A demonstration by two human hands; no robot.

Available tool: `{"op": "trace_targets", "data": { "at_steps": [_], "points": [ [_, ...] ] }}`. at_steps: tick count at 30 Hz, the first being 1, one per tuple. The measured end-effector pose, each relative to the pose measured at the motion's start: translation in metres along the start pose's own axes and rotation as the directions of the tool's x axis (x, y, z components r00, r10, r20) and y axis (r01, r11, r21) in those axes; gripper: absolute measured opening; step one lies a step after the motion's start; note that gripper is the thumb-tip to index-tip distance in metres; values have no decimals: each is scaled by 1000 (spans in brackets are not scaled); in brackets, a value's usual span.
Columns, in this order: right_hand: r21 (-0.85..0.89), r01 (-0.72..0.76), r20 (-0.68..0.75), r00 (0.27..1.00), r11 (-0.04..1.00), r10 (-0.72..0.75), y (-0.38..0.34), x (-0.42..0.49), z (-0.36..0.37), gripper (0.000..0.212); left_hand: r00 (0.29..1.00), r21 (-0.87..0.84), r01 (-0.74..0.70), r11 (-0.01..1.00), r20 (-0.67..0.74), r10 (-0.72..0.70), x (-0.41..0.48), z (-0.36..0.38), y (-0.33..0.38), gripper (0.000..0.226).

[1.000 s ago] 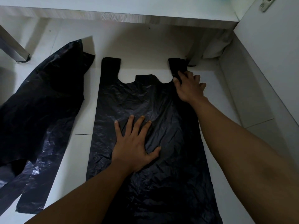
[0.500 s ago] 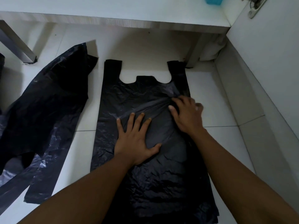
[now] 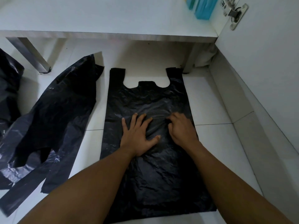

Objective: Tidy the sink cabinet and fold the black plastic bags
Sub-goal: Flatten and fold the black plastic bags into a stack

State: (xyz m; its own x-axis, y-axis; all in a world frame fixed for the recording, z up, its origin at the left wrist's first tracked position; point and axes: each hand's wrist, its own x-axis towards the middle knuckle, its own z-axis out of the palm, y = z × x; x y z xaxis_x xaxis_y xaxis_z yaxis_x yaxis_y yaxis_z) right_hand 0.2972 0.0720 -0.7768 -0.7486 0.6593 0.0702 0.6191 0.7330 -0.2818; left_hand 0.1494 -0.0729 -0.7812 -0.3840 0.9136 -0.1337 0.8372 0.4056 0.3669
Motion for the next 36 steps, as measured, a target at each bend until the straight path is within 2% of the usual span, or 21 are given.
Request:
{"op": "trace_targets", "data": {
  "at_steps": [3,5,8,10,11,13,15,16,18,23,28,32,36],
  "points": [
    [30,-26,13,1000,999,26,-5,-4,-3,31,999,-307,34,951,6,-34,0,-16,-1,94],
    [48,-21,13,1000,999,20,-9,-7,-4,32,998,-381,17,925,-50,-39,-5,-27,-5,95],
    [63,-39,37,999,997,37,-10,-8,-8,35,977,-145,-112,983,-195,83,-29,-30,-15,88],
    [95,-51,64,997,994,45,-11,-9,-13,37,957,-8,-170,985,-241,163,-55,-25,-22,83],
    [133,-55,57,997,990,48,-13,-12,-17,37,955,30,-171,985,-242,173,-68,-21,-26,82],
    [204,-15,-43,999,979,25,-22,-24,-21,36,960,76,-162,984,-217,175,-91,-10,-35,82],
    [182,66,-122,992,981,-44,-39,-45,-17,31,965,135,-166,977,-183,189,-109,0,-46,83],
    [146,103,-117,989,984,-86,-49,-56,-11,29,969,162,-156,974,-166,183,-115,4,-50,83],
    [78,123,-61,991,989,-119,-67,-75,4,30,979,163,-115,980,-146,139,-122,10,-54,84],
    [-8,73,32,997,997,-72,-78,-89,28,39,991,181,-64,981,-105,84,-122,13,-45,92],
    [16,71,9,997,997,-71,-80,-90,20,33,981,210,-104,972,-139,135,-128,8,-36,93],
    [-14,66,1,998,998,-66,-95,-105,31,28,982,215,-141,966,-90,164,-133,17,-38,95],
    [-15,44,3,999,999,-44,-99,-112,36,32,977,190,-174,966,-85,193,-136,20,-46,93]
  ]
}}
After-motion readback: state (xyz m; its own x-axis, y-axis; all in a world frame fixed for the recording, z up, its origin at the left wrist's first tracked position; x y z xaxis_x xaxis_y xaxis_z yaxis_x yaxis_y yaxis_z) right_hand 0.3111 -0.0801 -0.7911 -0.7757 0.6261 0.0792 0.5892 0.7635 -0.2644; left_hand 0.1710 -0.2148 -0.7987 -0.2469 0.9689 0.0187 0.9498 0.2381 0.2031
